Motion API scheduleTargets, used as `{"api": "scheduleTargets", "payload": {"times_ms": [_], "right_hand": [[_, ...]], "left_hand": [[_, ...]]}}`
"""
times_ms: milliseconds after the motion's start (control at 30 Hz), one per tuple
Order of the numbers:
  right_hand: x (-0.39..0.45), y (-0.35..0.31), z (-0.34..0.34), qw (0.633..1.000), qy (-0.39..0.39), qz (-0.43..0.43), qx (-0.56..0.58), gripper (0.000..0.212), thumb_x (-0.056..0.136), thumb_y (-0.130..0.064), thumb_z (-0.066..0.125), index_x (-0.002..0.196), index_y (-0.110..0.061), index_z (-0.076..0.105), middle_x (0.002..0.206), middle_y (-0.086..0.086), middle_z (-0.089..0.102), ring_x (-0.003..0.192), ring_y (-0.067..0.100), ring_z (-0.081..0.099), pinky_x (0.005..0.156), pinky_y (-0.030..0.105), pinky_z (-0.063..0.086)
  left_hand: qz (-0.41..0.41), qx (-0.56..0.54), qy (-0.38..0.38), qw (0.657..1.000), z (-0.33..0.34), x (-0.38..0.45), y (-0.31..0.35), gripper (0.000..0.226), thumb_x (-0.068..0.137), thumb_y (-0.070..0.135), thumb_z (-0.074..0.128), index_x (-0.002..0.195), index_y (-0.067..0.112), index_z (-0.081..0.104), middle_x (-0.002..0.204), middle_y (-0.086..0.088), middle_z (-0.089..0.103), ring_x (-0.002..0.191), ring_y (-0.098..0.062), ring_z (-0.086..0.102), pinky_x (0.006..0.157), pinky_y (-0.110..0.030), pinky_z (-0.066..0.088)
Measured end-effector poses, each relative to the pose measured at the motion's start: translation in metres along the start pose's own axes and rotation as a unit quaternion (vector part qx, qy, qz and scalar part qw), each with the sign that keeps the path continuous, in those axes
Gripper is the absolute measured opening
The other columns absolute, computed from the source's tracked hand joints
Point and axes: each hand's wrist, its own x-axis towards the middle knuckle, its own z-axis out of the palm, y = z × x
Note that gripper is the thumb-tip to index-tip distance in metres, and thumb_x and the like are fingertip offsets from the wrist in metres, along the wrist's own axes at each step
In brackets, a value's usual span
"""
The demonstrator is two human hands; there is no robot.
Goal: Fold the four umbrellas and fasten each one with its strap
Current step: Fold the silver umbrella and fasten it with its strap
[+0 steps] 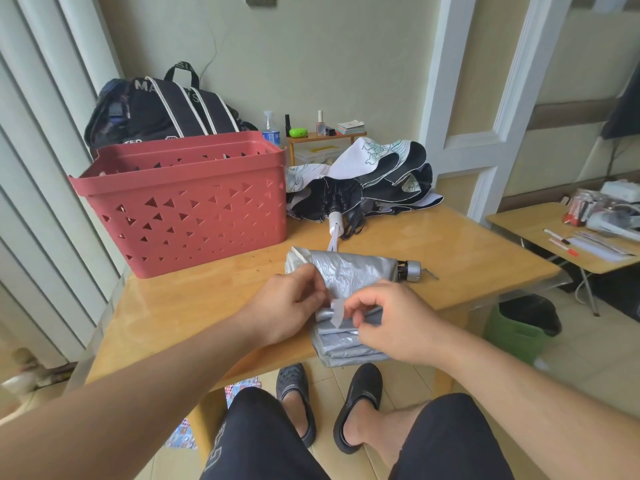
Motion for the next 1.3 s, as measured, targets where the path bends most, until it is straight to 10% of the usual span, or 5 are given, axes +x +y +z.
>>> {"api": "scheduleTargets", "payload": {"times_ms": [367,633,1067,1200,1300], "right_hand": [[-0.001,-0.004,0.004,0.999,-0.002,0.025,-0.026,0.036,0.073,-0.066,0.059,0.084,-0.033,0.069,0.080,-0.006,0.061,0.078,0.011,0.057,0.086,0.045,0.051],[-0.023,-0.008,-0.015,0.994,-0.030,-0.065,0.087,0.013,0.088,-0.026,0.082,0.088,-0.039,0.081,0.105,-0.019,0.064,0.120,0.006,0.053,0.105,0.026,0.041],[-0.029,-0.030,-0.041,0.997,-0.009,0.008,0.077,0.008,0.088,-0.034,0.079,0.083,-0.028,0.080,0.078,-0.008,0.076,0.074,0.011,0.069,0.073,0.030,0.058],[0.041,0.002,-0.049,0.990,0.127,-0.011,-0.067,0.014,0.098,-0.038,0.065,0.104,-0.034,0.076,0.096,-0.011,0.071,0.091,0.011,0.064,0.087,0.039,0.053],[0.084,0.031,-0.040,0.973,-0.013,0.069,-0.220,0.047,0.104,-0.056,0.044,0.151,-0.052,0.039,0.143,-0.005,0.047,0.133,0.026,0.042,0.108,0.049,0.039]], "left_hand": [[-0.029,0.075,-0.051,0.995,-0.002,0.012,0.020,0.010,0.090,0.041,0.074,0.099,0.038,0.077,0.086,0.026,0.075,0.086,0.011,0.067,0.080,-0.014,0.052],[0.003,0.142,-0.090,0.986,-0.007,0.013,0.021,0.017,0.096,0.047,0.068,0.110,0.051,0.075,0.098,0.026,0.076,0.095,0.005,0.067,0.090,-0.024,0.053],[-0.038,0.190,-0.076,0.978,0.001,0.018,0.038,0.038,0.091,0.075,0.055,0.102,0.045,0.077,0.095,0.017,0.077,0.097,-0.011,0.067,0.083,-0.034,0.056],[-0.021,0.180,-0.090,0.979,0.004,0.018,0.043,0.020,0.087,0.068,0.067,0.095,0.053,0.077,0.091,0.026,0.074,0.095,0.000,0.066,0.082,-0.027,0.055],[0.000,0.165,-0.095,0.982,0.008,0.016,0.040,0.011,0.085,0.058,0.073,0.094,0.052,0.077,0.089,0.026,0.073,0.092,0.000,0.066,0.085,-0.032,0.058]]}}
